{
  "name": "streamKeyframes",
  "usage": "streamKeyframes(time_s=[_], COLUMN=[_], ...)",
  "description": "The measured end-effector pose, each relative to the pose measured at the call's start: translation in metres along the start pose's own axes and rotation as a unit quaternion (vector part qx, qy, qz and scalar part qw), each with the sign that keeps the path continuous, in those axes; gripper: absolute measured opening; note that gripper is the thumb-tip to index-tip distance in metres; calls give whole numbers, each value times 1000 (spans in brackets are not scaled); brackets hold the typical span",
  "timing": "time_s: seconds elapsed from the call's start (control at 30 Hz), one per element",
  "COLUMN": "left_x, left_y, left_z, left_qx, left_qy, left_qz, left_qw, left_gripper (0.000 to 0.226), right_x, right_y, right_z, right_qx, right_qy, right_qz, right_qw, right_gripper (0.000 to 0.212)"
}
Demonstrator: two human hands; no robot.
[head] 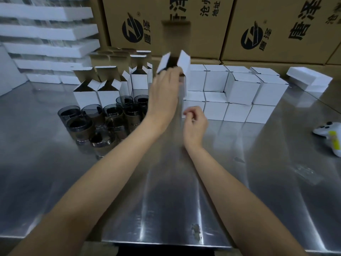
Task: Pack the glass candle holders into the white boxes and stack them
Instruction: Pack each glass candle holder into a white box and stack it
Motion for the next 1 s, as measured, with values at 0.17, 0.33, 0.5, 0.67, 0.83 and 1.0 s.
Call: streamKeyframes(time_s=[0.17,0.33,0.5,0.67,0.83,1.0], left_x=[-23,-25,-13,-30,-35,-30], left_y=[34,40,-10,-55,-65,-73], left_z=[-64,-88,-83,-92,-97,-101], left_qx=[-142,-185,35,223,294,324], left_qy=[-71,-69,-6,-47,-41,2], left_qz=[143,57,-103,-291,-336,-338], left_qw=[977,979,994,929,894,884], left_gripper=[17,3,33,65,67,43], right_x=[56,63,64,34,21,38], right_y=[25,55,49,36,37,41], right_z=[10,19,17,9,5,13], right_qx=[-80,-142,-128,-61,-56,-91], right_qy=[126,57,46,-73,-108,-40], right_qz=[55,-1,5,-18,-59,-5], right_qw=[987,988,991,995,991,995], right_gripper=[24,24,19,40,52,30])
Point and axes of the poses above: each hand's wrist, its own z-axis towards the middle knuckle, its own x-axis out of the back of the hand, y = z × x, the point moved 9 cm from there along z, towards the middle knuckle, and after that the axes turned 11 degrees about -z, right-handed, at the moved point
